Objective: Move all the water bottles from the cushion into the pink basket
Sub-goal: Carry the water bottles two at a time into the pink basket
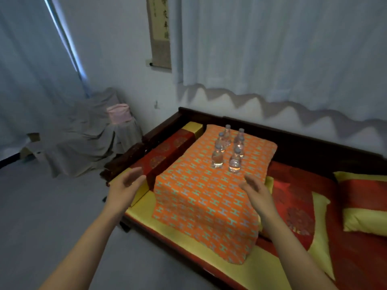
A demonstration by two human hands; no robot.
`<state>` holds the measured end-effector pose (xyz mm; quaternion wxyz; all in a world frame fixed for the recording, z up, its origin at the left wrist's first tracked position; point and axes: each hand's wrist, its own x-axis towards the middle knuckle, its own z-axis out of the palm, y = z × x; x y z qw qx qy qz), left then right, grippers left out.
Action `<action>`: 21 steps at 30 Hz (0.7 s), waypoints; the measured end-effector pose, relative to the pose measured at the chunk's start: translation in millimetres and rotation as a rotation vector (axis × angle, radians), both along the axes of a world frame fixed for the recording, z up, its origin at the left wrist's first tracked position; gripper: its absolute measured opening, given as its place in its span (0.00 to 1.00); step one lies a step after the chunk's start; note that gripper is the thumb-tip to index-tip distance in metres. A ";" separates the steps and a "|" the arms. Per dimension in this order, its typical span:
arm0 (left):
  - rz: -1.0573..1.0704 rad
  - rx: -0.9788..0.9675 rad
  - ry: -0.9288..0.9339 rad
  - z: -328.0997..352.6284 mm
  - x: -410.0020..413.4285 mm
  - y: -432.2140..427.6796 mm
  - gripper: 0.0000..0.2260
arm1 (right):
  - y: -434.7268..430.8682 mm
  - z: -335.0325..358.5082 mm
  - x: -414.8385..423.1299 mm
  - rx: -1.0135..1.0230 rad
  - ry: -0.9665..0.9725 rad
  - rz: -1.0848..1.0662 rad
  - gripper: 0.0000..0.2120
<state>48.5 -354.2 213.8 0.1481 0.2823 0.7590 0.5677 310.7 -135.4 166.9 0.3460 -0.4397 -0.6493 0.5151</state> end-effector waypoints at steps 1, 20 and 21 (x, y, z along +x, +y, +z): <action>-0.029 -0.004 -0.012 -1.9 -12.2 19.0 0.14 | 6.2 -1.4 -5.7 -0.015 0.002 -0.034 0.18; -0.509 0.013 -0.331 -120.9 -96.5 343.8 0.24 | 221.0 -92.3 -76.8 -0.131 -0.056 -0.353 0.28; -0.516 -0.003 -0.344 -128.8 -95.1 351.8 0.25 | 227.2 -97.1 -81.9 -0.131 -0.075 -0.349 0.29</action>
